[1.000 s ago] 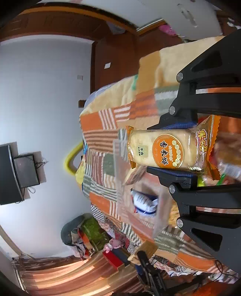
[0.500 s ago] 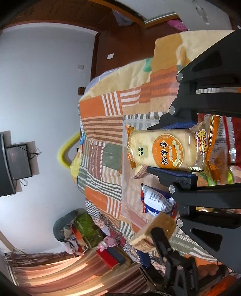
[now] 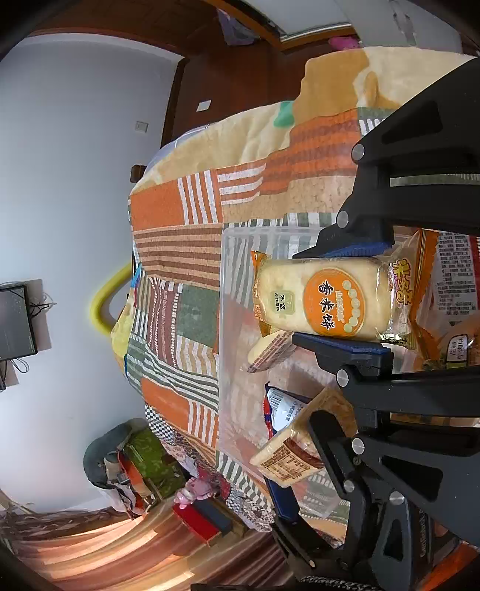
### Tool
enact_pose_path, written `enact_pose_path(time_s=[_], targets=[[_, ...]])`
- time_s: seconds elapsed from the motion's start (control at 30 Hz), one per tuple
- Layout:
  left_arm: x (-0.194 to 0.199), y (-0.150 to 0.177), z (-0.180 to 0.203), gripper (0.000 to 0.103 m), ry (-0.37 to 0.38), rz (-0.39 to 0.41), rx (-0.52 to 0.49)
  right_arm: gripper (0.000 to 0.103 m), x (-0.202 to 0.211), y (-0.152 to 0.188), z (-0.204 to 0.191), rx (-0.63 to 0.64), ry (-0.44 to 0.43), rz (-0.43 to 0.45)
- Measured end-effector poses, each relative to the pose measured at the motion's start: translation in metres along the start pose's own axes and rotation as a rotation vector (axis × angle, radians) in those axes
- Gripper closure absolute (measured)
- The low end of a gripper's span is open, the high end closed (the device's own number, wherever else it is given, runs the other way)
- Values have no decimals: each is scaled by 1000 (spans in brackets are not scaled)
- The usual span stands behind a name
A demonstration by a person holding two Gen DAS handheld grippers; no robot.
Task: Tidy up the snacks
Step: 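Lower the bread loaf and cake packet into the clear box and release, then grasp the green pea snack bag with the left gripper while the right grasps the gold-striped biscuit roll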
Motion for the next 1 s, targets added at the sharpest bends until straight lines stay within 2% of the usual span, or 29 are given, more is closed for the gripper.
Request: enact_pose_path(time_s=[0.17, 0.43, 0.73, 1.0], targets=[[18, 0, 0, 18, 15, 44, -4, 58, 13, 3, -6, 34, 13, 23], [61, -1, -9, 15, -6, 94, -4, 57, 42, 10, -5, 27, 8, 55], [91, 36, -24, 14, -51, 49, -32, 54, 72, 42, -3, 25, 43, 57], [102, 87, -30, 14, -66, -35, -43, 54, 76, 82, -9, -23, 33, 5]])
Point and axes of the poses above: each gripper's, at about its wrist camera, not at the fingertips, and x roughly against the way its jaws point, z to its right, y to its underside, the point moved 2 cm from there along -x, roughly the way its jaws point, and after that the axes turned 5 degrees about -y, right-handed, at the moved point
